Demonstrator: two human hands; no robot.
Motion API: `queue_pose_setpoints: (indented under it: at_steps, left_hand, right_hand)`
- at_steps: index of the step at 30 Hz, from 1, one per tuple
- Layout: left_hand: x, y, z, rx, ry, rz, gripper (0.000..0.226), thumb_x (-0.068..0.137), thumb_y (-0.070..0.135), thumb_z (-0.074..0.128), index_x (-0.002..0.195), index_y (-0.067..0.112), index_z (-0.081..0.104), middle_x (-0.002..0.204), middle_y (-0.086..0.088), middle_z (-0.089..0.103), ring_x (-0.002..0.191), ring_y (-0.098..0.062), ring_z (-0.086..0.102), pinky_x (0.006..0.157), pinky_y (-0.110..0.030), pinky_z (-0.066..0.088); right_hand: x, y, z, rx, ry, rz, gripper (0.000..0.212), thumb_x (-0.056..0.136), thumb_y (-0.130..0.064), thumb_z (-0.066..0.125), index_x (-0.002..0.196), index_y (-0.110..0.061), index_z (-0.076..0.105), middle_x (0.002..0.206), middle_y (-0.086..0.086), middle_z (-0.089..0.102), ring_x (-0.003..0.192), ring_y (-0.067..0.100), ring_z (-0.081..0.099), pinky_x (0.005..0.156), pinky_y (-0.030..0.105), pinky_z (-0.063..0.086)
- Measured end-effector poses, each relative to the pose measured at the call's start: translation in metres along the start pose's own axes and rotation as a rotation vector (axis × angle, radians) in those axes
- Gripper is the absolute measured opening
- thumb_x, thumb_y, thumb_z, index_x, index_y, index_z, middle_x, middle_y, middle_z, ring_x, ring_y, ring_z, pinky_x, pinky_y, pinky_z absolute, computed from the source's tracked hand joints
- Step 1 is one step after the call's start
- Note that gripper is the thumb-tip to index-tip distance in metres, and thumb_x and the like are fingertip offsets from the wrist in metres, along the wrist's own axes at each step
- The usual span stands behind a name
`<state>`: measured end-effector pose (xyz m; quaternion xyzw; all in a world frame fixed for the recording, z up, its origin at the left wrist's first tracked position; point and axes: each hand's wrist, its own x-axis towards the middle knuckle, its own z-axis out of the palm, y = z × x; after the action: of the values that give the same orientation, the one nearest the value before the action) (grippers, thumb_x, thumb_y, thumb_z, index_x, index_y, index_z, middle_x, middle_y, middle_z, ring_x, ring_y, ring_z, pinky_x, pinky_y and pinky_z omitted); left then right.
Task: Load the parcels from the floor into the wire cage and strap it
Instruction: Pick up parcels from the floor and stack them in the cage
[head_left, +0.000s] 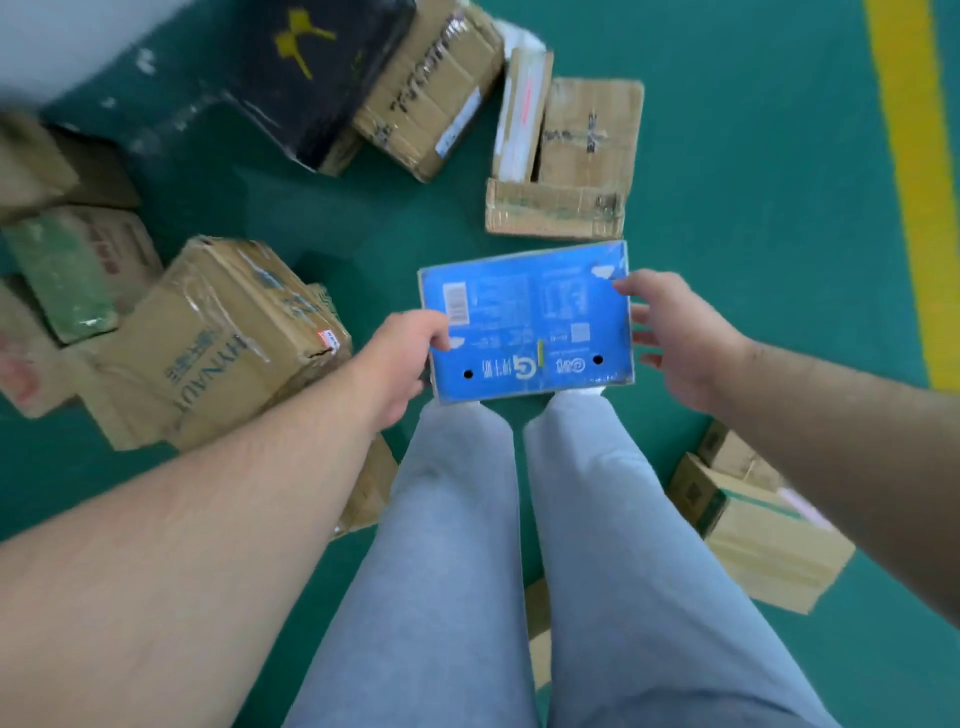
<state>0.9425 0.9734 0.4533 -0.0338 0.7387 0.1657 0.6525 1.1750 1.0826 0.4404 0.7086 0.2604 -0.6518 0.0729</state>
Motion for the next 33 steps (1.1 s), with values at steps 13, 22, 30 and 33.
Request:
queue_pose_setpoints:
  at_steps: [13,22,30,33]
  left_hand:
    - [-0.281,-0.141,-0.004,-0.969,0.162,0.163,0.031,0.051,0.019,0.048,0.081,0.014,0.043,0.095,-0.009,0.055,0.079,-0.024,0.047,0.072,-0.036,0.037]
    - [-0.389,-0.329,0.019,-1.518,0.448,0.283,0.039,0.056,0.015,0.05,0.091,0.017,0.034,0.1,-0.01,0.05,0.089,-0.025,0.048,0.081,-0.04,0.042]
    - [-0.455,-0.546,0.053,-1.928,0.719,0.255,0.023,0.059,0.021,0.051,0.078,0.016,0.038,0.089,-0.007,0.051,0.082,-0.025,0.045,0.073,-0.038,0.039]
    - [-0.482,-0.623,0.062,-2.035,0.763,0.229,0.008,0.068,0.021,0.052,0.07,0.019,0.045,0.084,-0.003,0.055,0.075,-0.022,0.045,0.068,-0.035,0.042]
  right_hand:
    - [-0.247,-0.069,0.026,-0.571,-0.327,-0.211,0.033,0.098,-0.057,0.05,0.1,-0.03,0.069,0.096,0.002,0.067,0.084,0.021,0.061,0.078,0.036,0.045]
    - [-0.372,0.039,0.148,-1.174,-0.532,-0.42,0.035,0.099,-0.05,0.053,0.114,-0.022,0.066,0.107,0.002,0.069,0.093,0.022,0.063,0.094,0.043,0.047]
    - [-0.475,0.252,0.269,-1.574,-0.802,-0.553,0.03,0.1,-0.043,0.043,0.109,-0.028,0.067,0.107,-0.002,0.074,0.098,0.022,0.065,0.097,0.045,0.047]
    - [-0.495,0.335,0.3,-1.635,-0.856,-0.59,0.035,0.1,-0.041,0.041,0.115,-0.021,0.065,0.11,0.001,0.074,0.101,0.022,0.067,0.092,0.043,0.051]
